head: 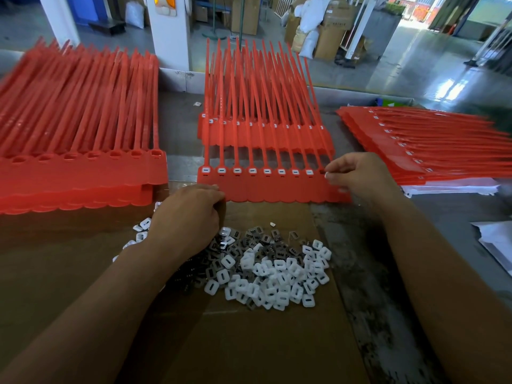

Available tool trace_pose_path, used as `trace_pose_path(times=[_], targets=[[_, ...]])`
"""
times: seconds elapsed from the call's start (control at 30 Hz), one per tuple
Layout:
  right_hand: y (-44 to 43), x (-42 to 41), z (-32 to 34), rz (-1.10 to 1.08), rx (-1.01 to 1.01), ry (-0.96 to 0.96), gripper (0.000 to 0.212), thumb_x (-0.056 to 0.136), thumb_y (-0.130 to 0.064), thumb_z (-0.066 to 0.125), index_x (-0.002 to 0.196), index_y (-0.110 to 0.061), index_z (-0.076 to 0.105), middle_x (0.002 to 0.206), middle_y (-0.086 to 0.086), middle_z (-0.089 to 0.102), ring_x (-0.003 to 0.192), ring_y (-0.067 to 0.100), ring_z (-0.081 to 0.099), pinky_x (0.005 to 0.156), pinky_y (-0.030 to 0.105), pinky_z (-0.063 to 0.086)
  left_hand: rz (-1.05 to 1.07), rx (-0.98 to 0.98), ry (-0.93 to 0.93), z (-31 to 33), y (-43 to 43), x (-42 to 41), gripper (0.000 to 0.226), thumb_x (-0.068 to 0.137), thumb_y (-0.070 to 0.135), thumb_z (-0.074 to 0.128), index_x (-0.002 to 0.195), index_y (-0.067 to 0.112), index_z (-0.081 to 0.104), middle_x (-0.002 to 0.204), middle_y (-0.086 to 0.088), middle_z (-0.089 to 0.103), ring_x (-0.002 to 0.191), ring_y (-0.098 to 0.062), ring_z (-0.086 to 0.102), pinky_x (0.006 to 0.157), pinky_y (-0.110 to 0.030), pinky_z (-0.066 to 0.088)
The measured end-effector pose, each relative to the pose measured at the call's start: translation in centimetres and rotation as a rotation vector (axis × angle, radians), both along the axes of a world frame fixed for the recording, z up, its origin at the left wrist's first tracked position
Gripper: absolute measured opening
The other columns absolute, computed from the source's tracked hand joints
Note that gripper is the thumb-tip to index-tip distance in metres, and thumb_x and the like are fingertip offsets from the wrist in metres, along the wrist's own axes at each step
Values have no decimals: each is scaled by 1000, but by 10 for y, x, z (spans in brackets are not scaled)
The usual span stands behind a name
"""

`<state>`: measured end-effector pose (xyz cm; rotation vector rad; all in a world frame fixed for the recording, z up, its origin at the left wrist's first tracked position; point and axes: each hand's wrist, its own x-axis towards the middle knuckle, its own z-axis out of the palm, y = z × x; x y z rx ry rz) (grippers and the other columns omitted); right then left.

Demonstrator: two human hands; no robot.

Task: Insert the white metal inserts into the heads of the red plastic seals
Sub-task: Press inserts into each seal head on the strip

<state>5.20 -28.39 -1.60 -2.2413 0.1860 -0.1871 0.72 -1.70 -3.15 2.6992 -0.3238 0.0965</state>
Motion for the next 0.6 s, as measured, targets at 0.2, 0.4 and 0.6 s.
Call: trace_pose_path(times=[0.2, 0.4, 0.6], targets=[[-6, 21, -6, -31, -81, -41, 10, 78, -2, 69, 84, -10, 69, 68, -5, 59, 64, 7, 52, 63, 19, 42, 1, -6, -5, -1, 0, 0, 41, 89, 5, 42, 125, 16, 56, 139, 2, 47, 127, -17, 43, 105, -33, 35], [-2, 29, -10, -5, -184, 7, 11, 83, -3, 64, 91, -9, 69, 73, -2, 59, 69, 11, 53, 61, 18, 39, 1, -9, -3, -1, 0, 1, 41, 89, 5, 41, 125, 16, 56, 139, 2, 46, 128, -17, 42, 106, -34, 35], [1, 26, -6, 40, -276, 26, 12, 85, -2, 61, 94, -5, 68, 81, 3, 62, 70, 9, 53, 61, 17, 38, 0, 6, -11, -1, 0, 1, 40, 89, 6, 41, 124, 16, 58, 139, 2, 47, 127, -17, 42, 103, -32, 34]])
